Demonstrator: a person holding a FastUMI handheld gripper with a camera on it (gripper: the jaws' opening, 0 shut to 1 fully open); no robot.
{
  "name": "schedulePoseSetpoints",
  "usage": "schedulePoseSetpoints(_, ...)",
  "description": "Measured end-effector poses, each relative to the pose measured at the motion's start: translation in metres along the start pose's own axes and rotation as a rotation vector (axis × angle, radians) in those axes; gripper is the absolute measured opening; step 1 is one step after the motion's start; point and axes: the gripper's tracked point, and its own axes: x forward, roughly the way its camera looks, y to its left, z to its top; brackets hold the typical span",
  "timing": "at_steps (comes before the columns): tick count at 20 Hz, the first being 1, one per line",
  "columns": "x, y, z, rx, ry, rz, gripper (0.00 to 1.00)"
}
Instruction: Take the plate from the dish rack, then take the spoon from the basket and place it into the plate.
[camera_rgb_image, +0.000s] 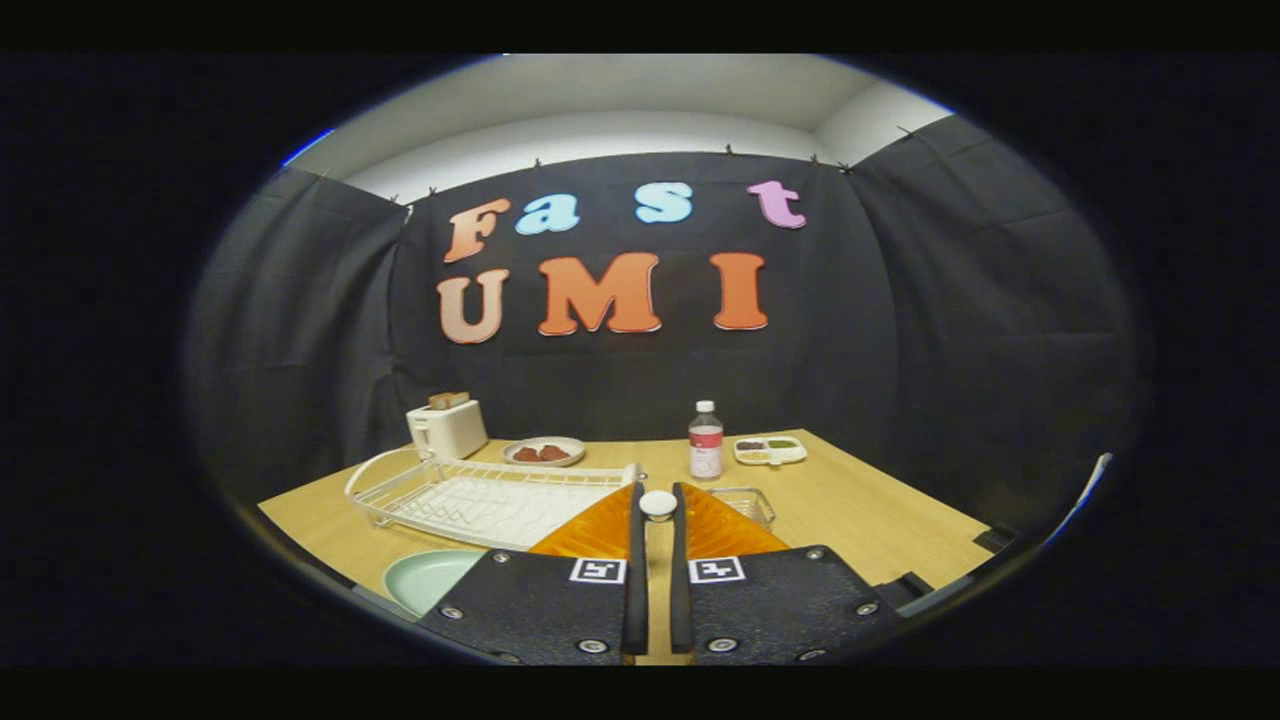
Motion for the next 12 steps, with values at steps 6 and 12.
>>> schedulePoseSetpoints(6, -0.026, 0.067, -0.002, -0.009, -0.005, 0.13, 0.08)
schedulePoseSetpoints(12, -0.036, 0.113, -0.025, -0.031, 0.032, 0.222, 0.09)
